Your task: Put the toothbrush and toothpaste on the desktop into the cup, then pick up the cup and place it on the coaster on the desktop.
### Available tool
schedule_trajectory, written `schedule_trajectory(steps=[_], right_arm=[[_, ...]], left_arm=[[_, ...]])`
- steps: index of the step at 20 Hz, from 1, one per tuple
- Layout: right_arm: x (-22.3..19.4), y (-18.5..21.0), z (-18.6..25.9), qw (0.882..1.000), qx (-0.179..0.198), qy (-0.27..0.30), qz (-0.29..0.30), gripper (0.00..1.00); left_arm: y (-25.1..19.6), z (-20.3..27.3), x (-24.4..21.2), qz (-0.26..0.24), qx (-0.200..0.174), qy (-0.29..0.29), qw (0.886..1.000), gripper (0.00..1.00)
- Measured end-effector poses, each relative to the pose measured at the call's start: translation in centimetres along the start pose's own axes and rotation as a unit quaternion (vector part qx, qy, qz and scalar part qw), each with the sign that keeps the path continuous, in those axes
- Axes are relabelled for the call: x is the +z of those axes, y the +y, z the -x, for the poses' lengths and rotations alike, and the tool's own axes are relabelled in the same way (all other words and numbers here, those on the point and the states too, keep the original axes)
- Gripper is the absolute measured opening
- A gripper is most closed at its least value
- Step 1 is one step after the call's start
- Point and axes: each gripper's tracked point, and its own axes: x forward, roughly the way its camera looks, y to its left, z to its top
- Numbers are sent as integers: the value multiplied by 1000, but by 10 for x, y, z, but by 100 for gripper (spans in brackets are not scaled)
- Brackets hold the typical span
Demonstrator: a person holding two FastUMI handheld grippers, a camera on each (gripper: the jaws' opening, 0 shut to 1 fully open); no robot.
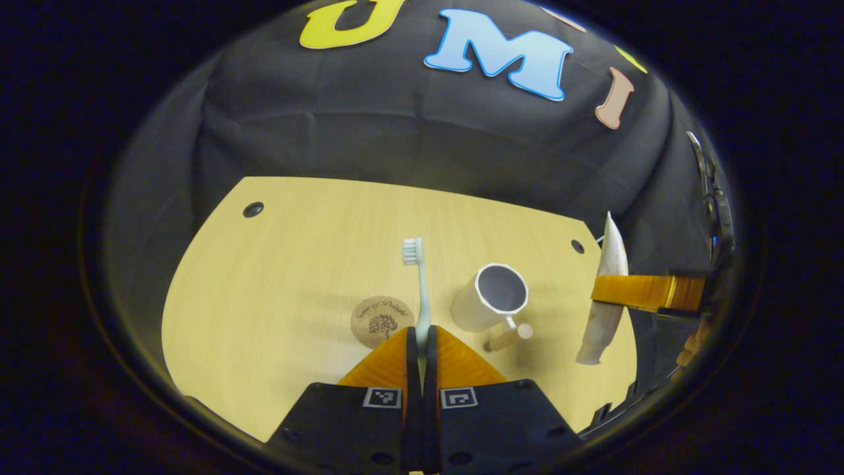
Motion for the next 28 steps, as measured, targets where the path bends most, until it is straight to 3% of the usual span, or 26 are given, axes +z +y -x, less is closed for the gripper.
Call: schedule_trajectory(steps=[6, 16, 18, 25, 28], right_arm=[[37, 31, -45, 996, 65, -56, -6, 6], [29, 37, -114, 993, 67, -91, 23, 6], [21, 36, -118, 993, 75, -82, 34, 13], [11, 29, -120, 994, 76, -80, 24, 20], [5, 30, -114, 994, 76, -75, 26, 35]], left_arm=[[-1, 2, 13, -28, 3, -7, 1000, 6], [36, 25, 17, -40, 46, -9, 998, 7], [39, 28, 16, -36, 50, -9, 998, 7], [39, 35, 15, -22, 54, -14, 998, 7], [38, 33, 15, -19, 51, -17, 998, 7]])
